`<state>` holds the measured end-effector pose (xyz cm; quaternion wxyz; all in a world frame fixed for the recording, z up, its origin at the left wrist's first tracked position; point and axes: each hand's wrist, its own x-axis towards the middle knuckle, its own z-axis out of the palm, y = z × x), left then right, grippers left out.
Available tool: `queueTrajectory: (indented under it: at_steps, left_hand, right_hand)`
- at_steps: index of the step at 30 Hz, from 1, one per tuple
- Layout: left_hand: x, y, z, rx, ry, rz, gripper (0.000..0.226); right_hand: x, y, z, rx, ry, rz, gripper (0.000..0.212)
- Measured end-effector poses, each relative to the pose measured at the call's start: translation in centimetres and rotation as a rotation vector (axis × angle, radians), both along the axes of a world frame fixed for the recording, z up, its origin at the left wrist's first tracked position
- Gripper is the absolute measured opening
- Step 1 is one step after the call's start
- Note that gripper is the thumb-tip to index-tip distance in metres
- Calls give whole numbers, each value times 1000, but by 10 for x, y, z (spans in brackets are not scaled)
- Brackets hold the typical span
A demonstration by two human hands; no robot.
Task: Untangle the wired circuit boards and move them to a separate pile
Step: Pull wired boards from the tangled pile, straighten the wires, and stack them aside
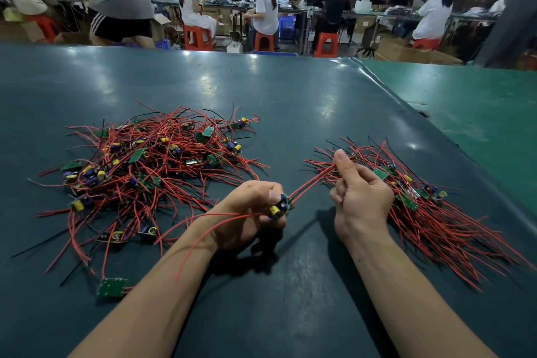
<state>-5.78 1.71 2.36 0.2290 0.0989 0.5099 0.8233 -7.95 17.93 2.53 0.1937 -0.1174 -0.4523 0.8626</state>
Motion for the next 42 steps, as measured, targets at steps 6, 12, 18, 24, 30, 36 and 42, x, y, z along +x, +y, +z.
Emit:
queueTrajectory:
  at_steps: [6, 12, 18, 24, 30, 36, 42]
  left_hand:
    - [5, -3, 5, 110, 9, 34, 34]
    - [-1, -13, 3, 426, -51, 167, 36]
    - [-5, -10, 2, 401, -64, 308, 38]
    - [-7, -1, -3, 169, -32, 385, 28]
    - [-7, 2, -6, 58, 37, 439, 29]
    - [-6, 6, -8, 19, 120, 470, 40]
    - [-7, 7, -10, -57, 155, 489, 26]
  right_hand:
    - [-1, 8, -2, 61, 50, -131, 28]
    - [11, -10, -11, 711, 99, 201, 16]
    - [23, -29, -8, 351, 161, 556, 28]
    - [19, -26, -12, 497, 101, 523, 40]
    - [20, -24, -10, 571, 211, 388, 47]
    - [19, -20, -8, 525, 182, 366, 15]
    - [19, -18, -6, 423, 110, 444, 6]
